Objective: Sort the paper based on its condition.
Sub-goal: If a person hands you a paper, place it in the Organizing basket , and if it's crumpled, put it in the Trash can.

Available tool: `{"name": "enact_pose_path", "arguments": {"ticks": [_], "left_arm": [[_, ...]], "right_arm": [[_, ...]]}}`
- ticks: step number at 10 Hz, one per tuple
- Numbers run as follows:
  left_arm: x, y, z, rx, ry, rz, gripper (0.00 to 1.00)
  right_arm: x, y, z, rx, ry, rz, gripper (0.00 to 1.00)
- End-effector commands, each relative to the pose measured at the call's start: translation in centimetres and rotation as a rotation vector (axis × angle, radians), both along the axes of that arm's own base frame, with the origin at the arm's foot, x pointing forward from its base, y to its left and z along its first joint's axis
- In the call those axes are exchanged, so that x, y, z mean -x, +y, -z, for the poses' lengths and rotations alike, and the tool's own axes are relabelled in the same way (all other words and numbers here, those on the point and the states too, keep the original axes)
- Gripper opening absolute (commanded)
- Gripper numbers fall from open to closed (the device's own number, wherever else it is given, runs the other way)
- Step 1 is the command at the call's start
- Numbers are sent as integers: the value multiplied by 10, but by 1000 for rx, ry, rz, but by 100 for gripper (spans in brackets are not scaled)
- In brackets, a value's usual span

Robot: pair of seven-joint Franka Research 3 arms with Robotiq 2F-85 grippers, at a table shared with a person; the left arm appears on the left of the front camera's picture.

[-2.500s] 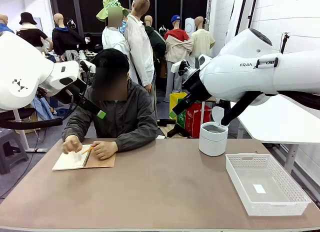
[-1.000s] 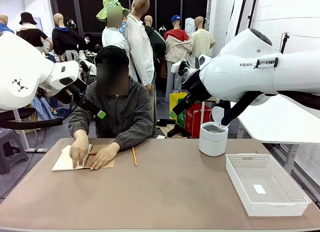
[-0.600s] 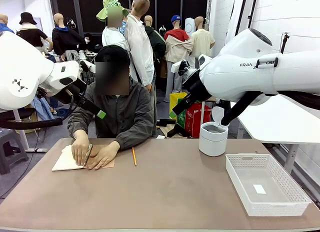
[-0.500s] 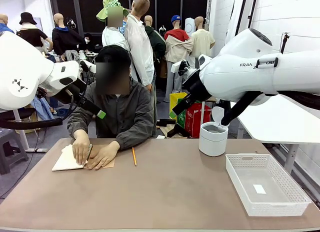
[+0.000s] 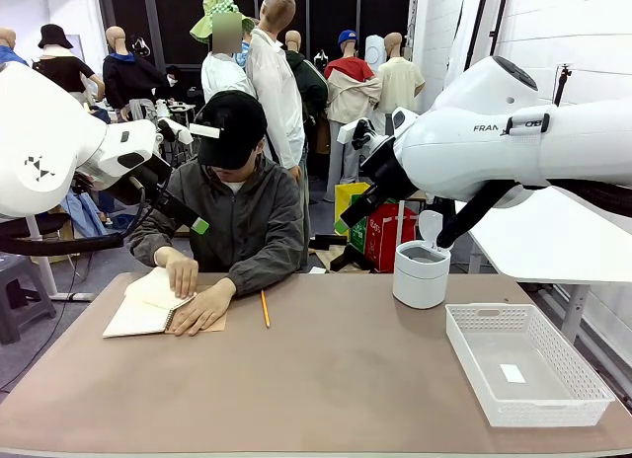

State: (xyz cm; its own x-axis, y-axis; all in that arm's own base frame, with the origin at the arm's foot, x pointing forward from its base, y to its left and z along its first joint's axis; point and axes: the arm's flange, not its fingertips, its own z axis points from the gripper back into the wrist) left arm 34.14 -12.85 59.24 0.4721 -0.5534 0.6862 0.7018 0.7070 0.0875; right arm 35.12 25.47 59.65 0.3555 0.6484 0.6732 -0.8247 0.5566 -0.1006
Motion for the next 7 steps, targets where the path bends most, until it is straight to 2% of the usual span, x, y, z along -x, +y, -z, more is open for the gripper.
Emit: {"name": "enact_pose_path", "arguments": {"ticks": [1, 7], "left_arm": [[-1, 1, -1, 4, 5, 2, 100], [-1, 1, -1, 4, 5, 2, 100]], "right_arm": [[0, 1, 0, 7, -3, 11, 100], [0, 1, 0, 7, -3, 11, 100]]}}
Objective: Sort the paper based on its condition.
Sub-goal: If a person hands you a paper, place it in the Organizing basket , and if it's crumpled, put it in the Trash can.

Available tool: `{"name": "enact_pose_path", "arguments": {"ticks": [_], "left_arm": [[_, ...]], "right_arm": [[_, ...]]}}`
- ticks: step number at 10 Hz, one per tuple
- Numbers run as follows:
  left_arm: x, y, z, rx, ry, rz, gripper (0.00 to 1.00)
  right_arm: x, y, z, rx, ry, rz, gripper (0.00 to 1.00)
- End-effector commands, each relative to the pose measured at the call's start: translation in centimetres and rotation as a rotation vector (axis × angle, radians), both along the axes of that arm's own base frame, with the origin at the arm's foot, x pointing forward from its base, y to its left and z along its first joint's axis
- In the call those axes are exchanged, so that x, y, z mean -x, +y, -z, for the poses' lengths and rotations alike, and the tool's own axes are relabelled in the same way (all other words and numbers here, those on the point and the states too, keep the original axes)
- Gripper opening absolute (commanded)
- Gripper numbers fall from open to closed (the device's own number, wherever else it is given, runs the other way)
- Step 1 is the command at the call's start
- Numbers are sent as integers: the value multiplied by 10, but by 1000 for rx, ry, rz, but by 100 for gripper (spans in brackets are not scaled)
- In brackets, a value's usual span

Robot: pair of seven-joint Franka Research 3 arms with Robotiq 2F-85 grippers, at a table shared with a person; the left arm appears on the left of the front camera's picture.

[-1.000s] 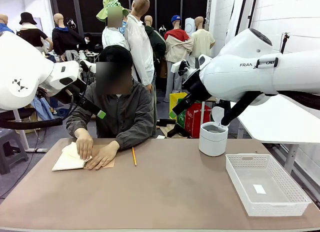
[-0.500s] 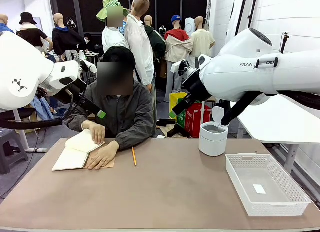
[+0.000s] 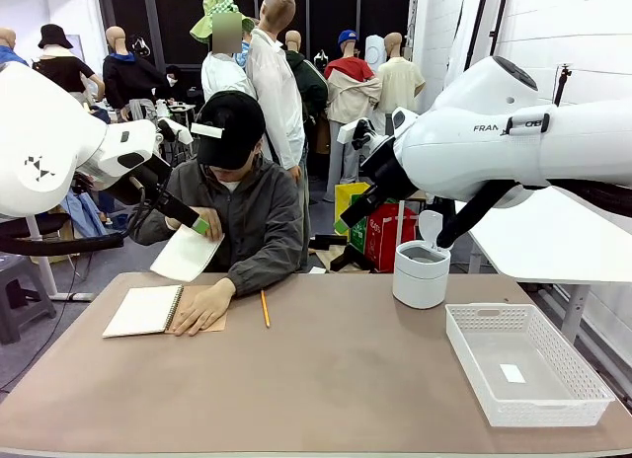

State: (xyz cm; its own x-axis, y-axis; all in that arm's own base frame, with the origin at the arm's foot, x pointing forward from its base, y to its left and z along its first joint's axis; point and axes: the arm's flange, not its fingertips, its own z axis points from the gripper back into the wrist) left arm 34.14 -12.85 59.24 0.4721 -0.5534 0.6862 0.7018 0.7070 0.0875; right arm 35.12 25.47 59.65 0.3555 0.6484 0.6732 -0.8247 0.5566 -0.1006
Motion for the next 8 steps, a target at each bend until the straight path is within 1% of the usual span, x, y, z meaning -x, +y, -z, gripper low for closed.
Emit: {"name": "enact_pose_path", "arguments": {"ticks": [1, 8], "left_arm": [[-1, 1, -1, 4, 5, 2, 100], [-1, 1, -1, 4, 5, 2, 100]], "right_arm": [[0, 1, 0, 7, -3, 11, 100], [0, 1, 0, 7, -3, 11, 100]]}}
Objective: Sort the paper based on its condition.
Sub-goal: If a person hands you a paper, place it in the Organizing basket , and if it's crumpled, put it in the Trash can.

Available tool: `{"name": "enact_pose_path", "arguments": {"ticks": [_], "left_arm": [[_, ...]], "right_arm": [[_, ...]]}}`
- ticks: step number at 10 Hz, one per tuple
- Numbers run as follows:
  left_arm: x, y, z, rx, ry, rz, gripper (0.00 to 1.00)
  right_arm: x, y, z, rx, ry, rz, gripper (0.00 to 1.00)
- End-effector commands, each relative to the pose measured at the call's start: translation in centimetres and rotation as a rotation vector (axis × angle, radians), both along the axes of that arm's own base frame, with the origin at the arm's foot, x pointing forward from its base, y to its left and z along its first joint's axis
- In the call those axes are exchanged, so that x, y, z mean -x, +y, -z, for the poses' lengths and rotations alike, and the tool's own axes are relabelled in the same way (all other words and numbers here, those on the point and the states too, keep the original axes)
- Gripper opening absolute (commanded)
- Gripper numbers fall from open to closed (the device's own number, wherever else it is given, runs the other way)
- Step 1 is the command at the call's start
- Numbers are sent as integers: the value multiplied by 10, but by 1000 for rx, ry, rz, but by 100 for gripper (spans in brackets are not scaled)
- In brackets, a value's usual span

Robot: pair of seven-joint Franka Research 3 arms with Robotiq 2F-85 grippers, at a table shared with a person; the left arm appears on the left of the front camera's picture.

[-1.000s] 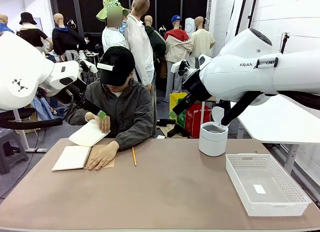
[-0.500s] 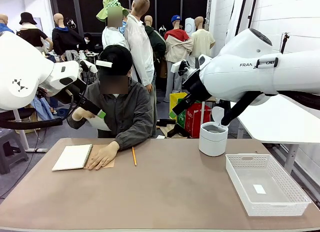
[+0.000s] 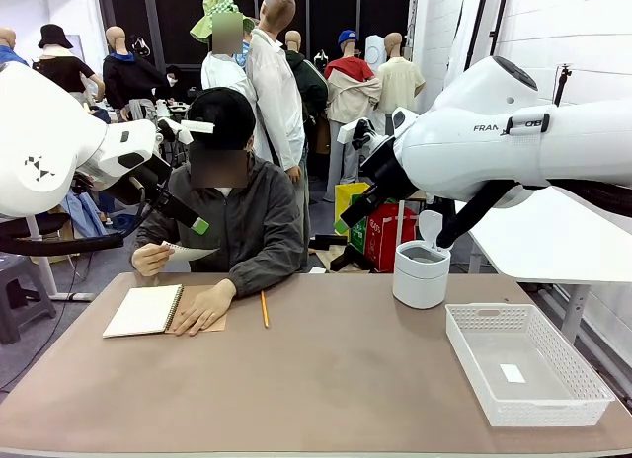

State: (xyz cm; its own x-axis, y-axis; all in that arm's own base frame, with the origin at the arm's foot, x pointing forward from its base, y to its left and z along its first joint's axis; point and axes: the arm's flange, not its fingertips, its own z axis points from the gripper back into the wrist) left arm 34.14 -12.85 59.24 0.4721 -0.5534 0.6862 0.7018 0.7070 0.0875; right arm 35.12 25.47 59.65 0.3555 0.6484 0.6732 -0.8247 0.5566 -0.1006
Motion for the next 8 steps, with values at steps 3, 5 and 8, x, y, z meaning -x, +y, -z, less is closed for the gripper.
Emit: {"name": "enact_pose_path", "arguments": {"ticks": [3, 5, 8], "left_arm": [[-1, 1, -1, 4, 5, 2, 100], [-1, 1, -1, 4, 5, 2, 100], [-1, 1, -1, 4, 5, 2, 100]], "right_arm": [[0, 1, 0, 7, -3, 11, 100], [0, 1, 0, 7, -3, 11, 100], [0, 1, 0, 7, -3, 11, 100]]}}
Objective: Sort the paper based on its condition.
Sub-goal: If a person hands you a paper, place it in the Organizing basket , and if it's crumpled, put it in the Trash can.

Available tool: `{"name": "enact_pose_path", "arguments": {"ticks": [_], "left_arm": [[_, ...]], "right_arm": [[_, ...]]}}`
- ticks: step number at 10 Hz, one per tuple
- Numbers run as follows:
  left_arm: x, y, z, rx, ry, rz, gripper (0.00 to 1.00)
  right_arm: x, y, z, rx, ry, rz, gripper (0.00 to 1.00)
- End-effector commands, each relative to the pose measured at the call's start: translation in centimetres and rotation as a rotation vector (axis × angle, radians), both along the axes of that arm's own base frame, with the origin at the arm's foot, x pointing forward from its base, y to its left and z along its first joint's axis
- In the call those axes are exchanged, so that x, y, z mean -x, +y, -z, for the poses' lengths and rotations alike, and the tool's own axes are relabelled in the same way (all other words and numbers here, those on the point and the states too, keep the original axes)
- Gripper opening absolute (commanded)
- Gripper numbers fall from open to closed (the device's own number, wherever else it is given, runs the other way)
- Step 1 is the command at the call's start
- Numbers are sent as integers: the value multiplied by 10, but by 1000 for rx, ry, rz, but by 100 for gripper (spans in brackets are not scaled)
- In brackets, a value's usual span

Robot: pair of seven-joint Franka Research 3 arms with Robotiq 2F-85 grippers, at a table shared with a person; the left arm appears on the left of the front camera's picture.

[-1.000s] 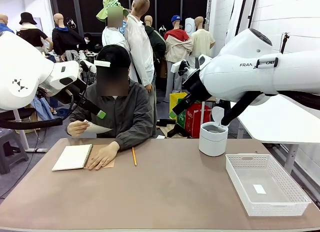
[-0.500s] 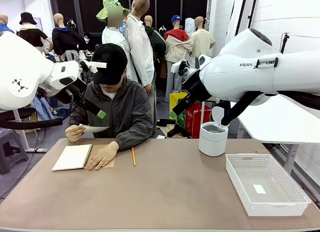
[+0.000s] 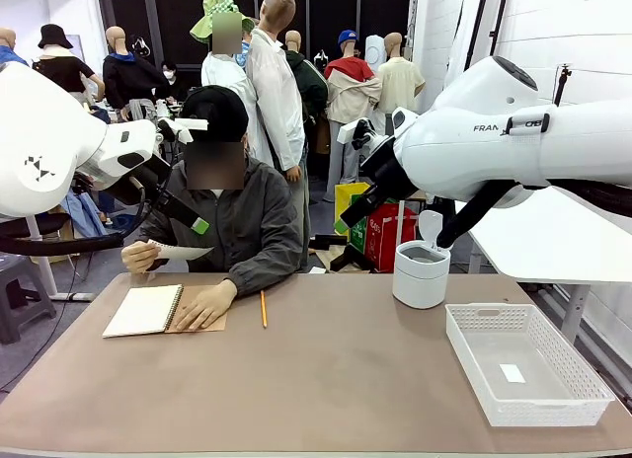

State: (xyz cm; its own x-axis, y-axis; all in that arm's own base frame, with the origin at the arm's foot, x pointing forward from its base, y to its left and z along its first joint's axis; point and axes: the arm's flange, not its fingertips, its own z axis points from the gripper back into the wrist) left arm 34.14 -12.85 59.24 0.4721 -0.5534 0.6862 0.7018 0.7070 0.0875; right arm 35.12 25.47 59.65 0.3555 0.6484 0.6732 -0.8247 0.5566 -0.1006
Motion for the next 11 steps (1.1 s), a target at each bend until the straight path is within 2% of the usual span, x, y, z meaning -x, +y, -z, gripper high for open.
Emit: {"name": "enact_pose_path", "arguments": {"ticks": [1, 11], "left_arm": [[-1, 1, -1, 4, 5, 2, 100], [-1, 1, -1, 4, 5, 2, 100]], "right_arm": [[0, 1, 0, 7, -3, 11, 100], [0, 1, 0, 7, -3, 11, 100]]}}
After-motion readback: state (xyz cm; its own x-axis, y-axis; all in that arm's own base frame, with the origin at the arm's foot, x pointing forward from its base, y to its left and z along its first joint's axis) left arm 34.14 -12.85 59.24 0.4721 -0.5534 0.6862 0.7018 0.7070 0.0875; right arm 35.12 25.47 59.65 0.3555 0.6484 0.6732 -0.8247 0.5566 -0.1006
